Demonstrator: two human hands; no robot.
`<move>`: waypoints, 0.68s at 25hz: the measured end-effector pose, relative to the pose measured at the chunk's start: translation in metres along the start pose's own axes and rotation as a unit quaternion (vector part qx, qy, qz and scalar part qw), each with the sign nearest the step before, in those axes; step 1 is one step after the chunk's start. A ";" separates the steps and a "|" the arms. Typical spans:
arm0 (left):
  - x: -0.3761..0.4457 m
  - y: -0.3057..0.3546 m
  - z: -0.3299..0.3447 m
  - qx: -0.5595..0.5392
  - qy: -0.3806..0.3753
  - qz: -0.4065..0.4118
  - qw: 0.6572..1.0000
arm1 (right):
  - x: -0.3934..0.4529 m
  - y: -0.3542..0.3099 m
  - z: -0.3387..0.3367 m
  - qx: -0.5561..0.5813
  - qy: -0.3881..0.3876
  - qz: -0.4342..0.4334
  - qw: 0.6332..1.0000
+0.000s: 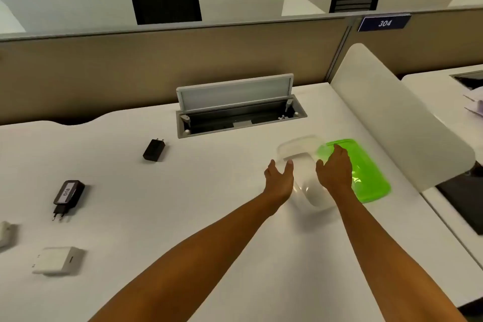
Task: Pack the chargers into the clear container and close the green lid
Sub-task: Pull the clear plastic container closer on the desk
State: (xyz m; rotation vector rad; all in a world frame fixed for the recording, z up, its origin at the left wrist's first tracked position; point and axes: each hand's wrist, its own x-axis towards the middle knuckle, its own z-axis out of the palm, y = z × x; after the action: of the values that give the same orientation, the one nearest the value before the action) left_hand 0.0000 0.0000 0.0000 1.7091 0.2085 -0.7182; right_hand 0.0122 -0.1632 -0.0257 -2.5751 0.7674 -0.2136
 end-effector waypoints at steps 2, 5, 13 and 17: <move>0.000 -0.001 0.006 0.010 -0.042 -0.027 0.999 | 0.003 0.005 -0.004 0.026 -0.034 0.036 0.998; -0.001 -0.006 0.009 0.015 -0.079 -0.035 0.996 | 0.004 0.013 -0.004 0.021 -0.040 0.043 0.998; -0.015 -0.010 -0.008 -0.029 -0.057 -0.037 0.997 | -0.015 0.002 0.000 0.038 -0.011 0.021 0.999; -0.032 -0.018 -0.043 -0.065 -0.018 -0.010 0.998 | -0.041 -0.020 0.010 0.128 -0.002 0.024 0.992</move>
State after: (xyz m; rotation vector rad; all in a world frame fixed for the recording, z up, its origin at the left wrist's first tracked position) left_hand -0.0194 0.0525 0.0072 1.5717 0.2428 -0.7338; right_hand -0.0097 -0.1226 -0.0262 -2.3132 0.7466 -0.2737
